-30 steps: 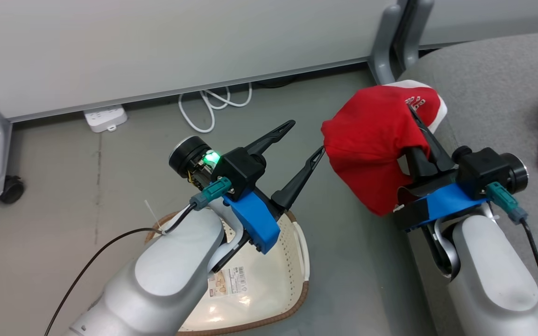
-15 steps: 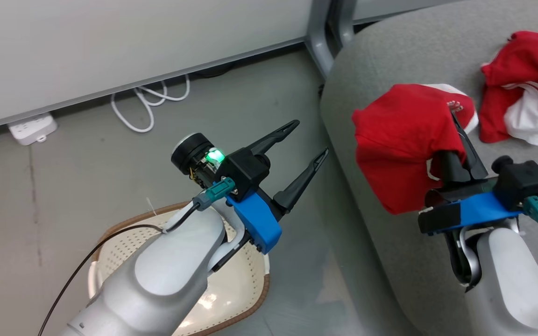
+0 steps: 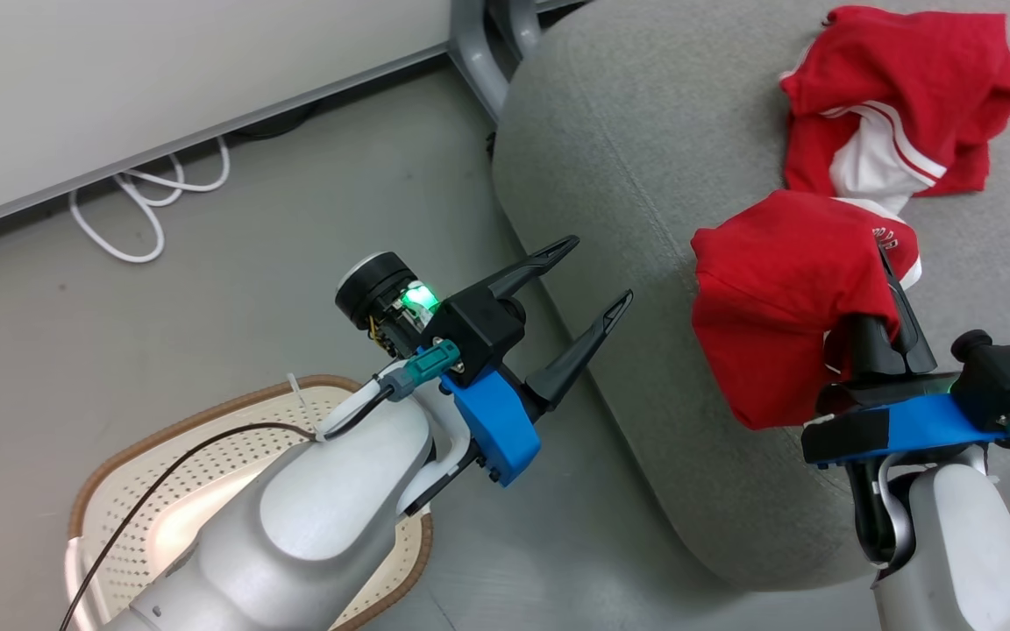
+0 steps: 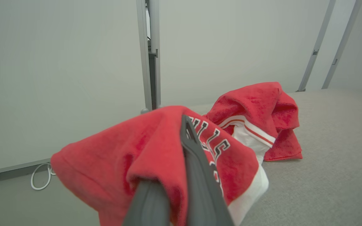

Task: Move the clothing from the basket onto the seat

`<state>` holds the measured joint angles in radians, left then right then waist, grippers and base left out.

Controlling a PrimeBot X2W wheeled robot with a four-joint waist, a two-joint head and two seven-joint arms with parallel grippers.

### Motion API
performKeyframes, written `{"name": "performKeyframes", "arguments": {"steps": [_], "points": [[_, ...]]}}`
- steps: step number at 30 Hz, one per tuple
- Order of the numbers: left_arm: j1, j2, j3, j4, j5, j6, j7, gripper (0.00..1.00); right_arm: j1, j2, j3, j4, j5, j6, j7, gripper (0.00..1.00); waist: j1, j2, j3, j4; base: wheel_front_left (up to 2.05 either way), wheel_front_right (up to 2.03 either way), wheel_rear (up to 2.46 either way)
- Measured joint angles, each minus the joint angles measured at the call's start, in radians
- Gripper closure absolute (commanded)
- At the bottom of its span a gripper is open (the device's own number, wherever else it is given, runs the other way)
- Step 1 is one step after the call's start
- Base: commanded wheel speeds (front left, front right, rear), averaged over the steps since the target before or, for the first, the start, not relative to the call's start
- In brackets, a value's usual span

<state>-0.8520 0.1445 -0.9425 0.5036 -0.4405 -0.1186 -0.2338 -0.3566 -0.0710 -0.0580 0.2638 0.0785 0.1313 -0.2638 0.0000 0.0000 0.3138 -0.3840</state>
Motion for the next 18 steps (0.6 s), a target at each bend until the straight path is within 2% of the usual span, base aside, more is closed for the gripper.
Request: {"name": "performKeyframes", "arguments": {"steps": [9,18], "points": [[-0.006,0.010,-0.014,-0.007,-0.004,0.001,0.012,0.00,0.009,0.014,-0.004,-0.005,0.007,0.000,0.000,1.00,0.0000,0.0000,0.028,-0.060,0.00,0.00,0.00],[-0.013,0.013,-0.022,-0.016,-0.007,0.002,0.012,0.00,0.003,0.017,-0.013,-0.014,0.008,0.000,0.000,1.00,0.0000,0.0000,0.046,-0.064,0.00,0.00,0.00]]}}
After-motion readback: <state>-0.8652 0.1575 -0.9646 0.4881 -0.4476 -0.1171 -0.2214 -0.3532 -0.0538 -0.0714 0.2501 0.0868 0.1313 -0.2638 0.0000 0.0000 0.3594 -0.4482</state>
